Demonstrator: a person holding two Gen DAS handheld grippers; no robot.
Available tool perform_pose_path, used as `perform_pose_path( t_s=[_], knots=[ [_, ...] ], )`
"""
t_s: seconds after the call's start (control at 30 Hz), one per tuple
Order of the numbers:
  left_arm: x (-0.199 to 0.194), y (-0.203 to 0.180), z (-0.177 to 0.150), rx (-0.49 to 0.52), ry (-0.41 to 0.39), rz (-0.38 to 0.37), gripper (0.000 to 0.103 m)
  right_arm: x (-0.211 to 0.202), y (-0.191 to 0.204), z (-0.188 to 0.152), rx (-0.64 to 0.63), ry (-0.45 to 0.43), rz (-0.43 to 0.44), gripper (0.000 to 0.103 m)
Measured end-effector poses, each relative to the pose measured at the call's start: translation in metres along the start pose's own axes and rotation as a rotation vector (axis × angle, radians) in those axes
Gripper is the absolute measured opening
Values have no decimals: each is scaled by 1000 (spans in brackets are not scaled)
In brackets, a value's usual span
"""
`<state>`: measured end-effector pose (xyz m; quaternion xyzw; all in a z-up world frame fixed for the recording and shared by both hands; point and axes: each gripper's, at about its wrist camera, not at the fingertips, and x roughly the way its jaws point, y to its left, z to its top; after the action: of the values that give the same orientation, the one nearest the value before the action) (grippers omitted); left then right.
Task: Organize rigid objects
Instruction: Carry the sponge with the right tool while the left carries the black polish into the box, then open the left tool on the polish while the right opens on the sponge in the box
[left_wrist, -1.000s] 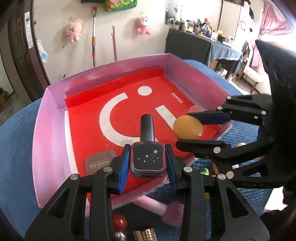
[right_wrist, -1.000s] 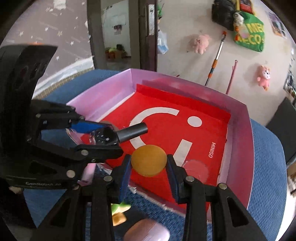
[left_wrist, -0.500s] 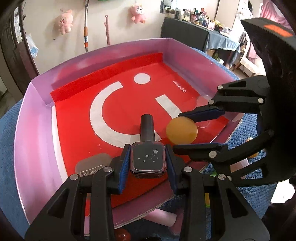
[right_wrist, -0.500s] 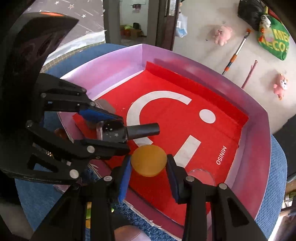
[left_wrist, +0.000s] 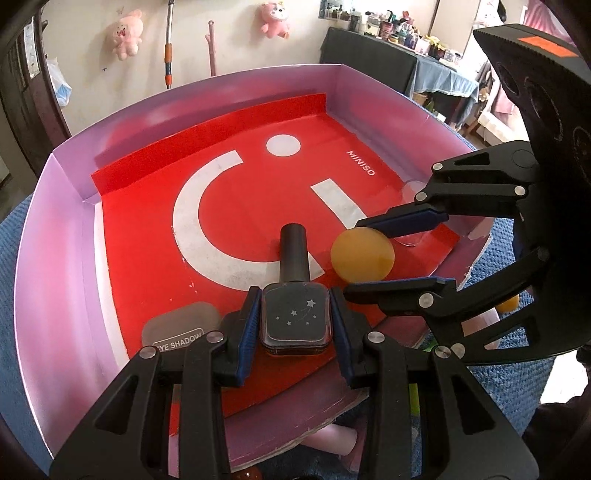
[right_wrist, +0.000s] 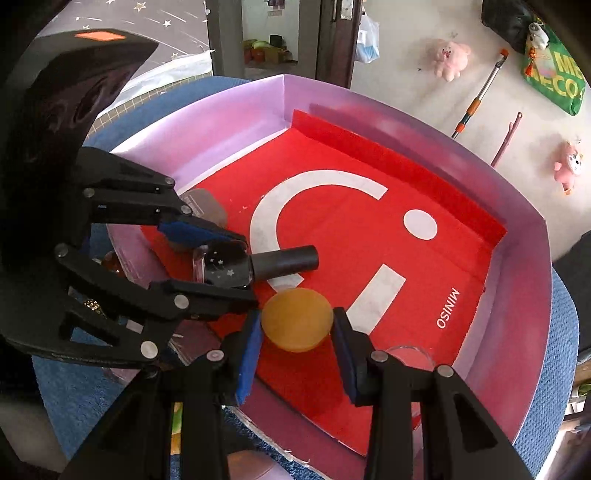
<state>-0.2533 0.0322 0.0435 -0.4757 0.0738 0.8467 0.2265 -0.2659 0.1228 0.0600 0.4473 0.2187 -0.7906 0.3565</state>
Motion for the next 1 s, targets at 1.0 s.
perform_pose_path(
  t_s=[1.0],
  knots=[
    [-9,4,1,-5,-28,31,46,0,1,2,4,2,-2,50]
  ],
)
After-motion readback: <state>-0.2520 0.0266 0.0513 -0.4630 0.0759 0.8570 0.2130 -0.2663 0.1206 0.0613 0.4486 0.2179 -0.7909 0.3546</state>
